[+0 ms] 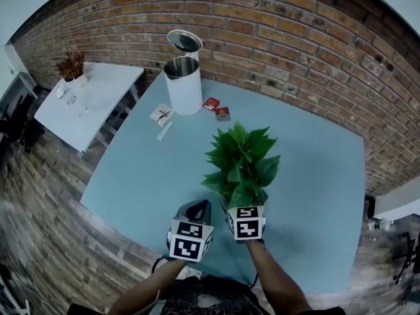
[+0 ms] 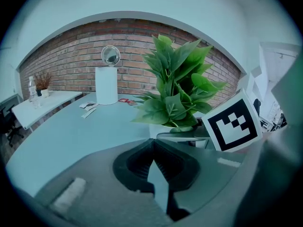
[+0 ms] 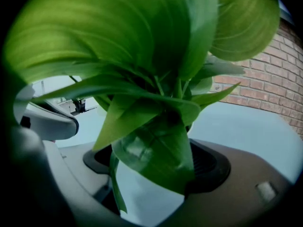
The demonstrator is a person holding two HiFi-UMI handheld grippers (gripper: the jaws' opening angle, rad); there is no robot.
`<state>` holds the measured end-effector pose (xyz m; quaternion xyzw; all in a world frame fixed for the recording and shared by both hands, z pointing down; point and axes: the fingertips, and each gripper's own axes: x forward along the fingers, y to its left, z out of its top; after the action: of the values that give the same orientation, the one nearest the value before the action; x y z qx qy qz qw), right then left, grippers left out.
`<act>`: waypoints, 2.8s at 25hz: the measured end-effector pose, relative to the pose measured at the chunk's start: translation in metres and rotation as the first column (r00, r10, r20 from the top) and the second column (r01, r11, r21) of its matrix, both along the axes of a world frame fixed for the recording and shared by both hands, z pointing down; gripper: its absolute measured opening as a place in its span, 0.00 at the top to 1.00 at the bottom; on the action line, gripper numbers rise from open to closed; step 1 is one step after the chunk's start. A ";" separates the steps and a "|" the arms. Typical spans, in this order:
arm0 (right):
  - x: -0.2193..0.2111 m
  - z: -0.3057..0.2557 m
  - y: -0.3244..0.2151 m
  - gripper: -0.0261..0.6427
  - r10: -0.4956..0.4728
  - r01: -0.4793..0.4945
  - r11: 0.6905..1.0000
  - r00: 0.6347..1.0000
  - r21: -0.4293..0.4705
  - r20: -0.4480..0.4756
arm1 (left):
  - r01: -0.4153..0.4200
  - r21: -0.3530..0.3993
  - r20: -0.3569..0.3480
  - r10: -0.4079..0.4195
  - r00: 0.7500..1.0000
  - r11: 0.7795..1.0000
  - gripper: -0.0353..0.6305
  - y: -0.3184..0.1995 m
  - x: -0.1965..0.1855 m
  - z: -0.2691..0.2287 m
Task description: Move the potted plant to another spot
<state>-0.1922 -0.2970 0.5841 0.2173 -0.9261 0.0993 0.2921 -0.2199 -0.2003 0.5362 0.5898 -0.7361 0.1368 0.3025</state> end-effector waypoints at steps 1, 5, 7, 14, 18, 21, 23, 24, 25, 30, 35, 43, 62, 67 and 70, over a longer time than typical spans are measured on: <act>-0.002 0.000 0.000 0.32 -0.005 0.005 1.000 1.000 -0.001 0.001 | 0.006 0.001 0.006 -0.006 1.000 1.000 0.96 0.000 -0.002 0.000; -0.011 0.001 -0.001 0.33 -0.021 0.021 1.000 1.000 -0.002 0.008 | 0.025 0.007 0.018 -0.026 1.000 1.000 0.96 -0.001 -0.009 -0.002; -0.016 0.000 -0.001 0.33 -0.033 0.033 0.999 0.999 -0.001 0.010 | 0.034 0.010 0.016 -0.034 0.999 0.999 0.96 -0.002 -0.010 -0.004; -0.031 0.001 -0.001 0.33 -0.071 0.071 0.997 0.997 -0.007 0.015 | 0.078 0.000 0.031 -0.078 0.996 0.997 0.96 0.006 -0.017 -0.004; -0.035 0.001 -0.001 0.33 -0.082 0.083 0.997 0.996 -0.007 0.024 | 0.097 -0.008 0.031 -0.096 0.995 0.995 0.96 0.012 -0.017 -0.004; -0.037 0.001 0.001 0.33 -0.087 0.088 0.996 0.996 -0.010 0.033 | 0.117 -0.003 0.051 -0.117 0.992 0.993 0.96 0.016 -0.022 -0.008; -0.037 0.002 0.002 0.33 -0.089 0.090 0.996 0.995 -0.016 0.035 | 0.121 0.001 0.053 -0.121 0.991 0.993 0.96 0.017 -0.022 -0.009; -0.037 0.002 0.003 0.33 -0.090 0.090 0.996 0.995 -0.020 0.037 | 0.120 0.003 0.051 -0.120 0.991 0.993 0.96 0.017 -0.021 -0.009; -0.037 0.002 0.004 0.33 -0.090 0.091 0.996 0.995 -0.023 0.039 | 0.118 0.005 0.046 -0.118 0.992 0.993 0.96 0.017 -0.020 -0.008; -0.037 0.000 0.009 0.32 -0.086 0.087 0.996 0.996 -0.024 0.027 | 0.109 0.020 0.022 -0.109 0.994 0.994 0.96 0.016 -0.016 -0.009; -0.028 -0.005 0.013 0.32 -0.046 0.046 0.999 0.999 -0.012 0.022 | 0.064 0.026 0.017 -0.064 0.998 0.998 0.96 0.019 -0.013 -0.011; -0.007 -0.015 0.028 0.33 0.055 -0.055 0.998 0.998 0.031 0.023 | -0.016 0.050 0.012 0.015 1.000 0.999 0.96 0.030 -0.008 -0.011; 0.039 -0.049 0.109 0.59 0.205 -0.208 0.977 0.977 0.047 0.066 | -0.185 0.126 0.002 0.187 0.982 0.975 0.95 0.068 0.021 -0.023; 0.043 -0.055 0.130 0.64 0.226 -0.231 0.972 0.970 0.052 0.086 | -0.208 0.142 0.002 0.210 0.978 0.968 0.95 0.082 0.026 -0.025; 0.045 -0.059 0.140 0.66 0.238 -0.244 0.969 0.966 0.046 0.098 | -0.218 0.146 0.002 0.221 0.975 0.965 0.95 0.089 0.028 -0.026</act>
<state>-0.1468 -0.1570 0.5251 0.3319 -0.9076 0.1171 0.2288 -0.1917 -0.1116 0.5099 0.6892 -0.6720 0.1109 0.2470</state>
